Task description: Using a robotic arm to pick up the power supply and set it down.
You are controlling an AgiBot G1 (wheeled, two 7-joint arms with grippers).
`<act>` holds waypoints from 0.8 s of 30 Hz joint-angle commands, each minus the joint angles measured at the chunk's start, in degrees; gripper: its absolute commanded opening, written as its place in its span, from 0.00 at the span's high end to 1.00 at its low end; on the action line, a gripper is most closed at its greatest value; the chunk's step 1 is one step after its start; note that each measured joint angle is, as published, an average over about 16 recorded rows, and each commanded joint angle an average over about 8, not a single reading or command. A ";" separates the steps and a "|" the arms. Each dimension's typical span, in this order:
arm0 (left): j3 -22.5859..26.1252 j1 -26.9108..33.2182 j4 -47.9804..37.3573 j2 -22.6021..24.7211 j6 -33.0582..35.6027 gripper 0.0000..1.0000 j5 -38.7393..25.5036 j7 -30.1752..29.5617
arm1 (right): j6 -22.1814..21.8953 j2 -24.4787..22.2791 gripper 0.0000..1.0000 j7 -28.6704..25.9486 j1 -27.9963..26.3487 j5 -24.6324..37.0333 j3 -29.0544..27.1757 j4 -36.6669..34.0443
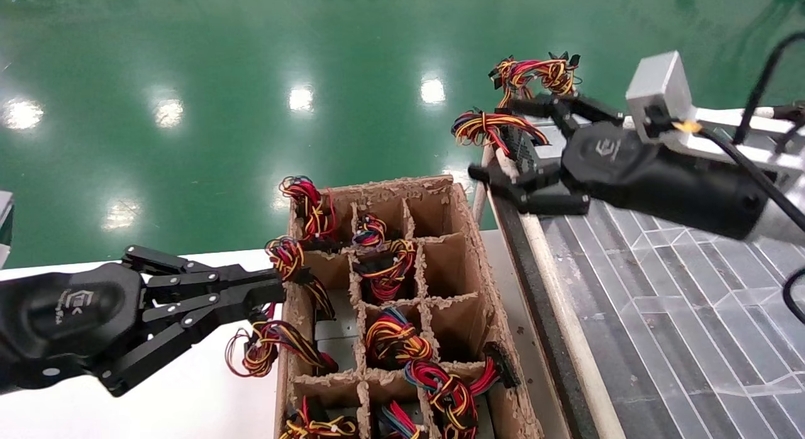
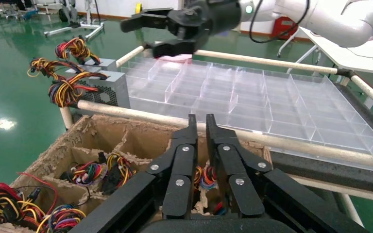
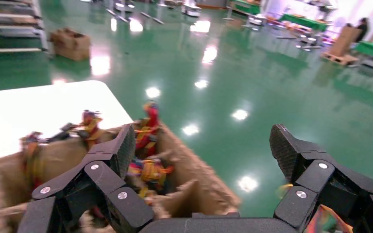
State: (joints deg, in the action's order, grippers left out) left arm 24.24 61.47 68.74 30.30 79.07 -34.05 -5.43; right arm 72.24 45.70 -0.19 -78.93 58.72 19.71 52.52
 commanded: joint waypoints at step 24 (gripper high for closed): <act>0.00 0.00 0.00 0.00 -0.01 0.00 0.00 0.00 | 13.02 -10.34 0.00 -10.22 16.80 -16.32 -3.58 20.40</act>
State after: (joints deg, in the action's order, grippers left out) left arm 24.24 61.46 68.74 30.30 79.06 -34.05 -5.43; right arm 84.94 35.63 -10.09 -62.54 42.78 16.22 72.41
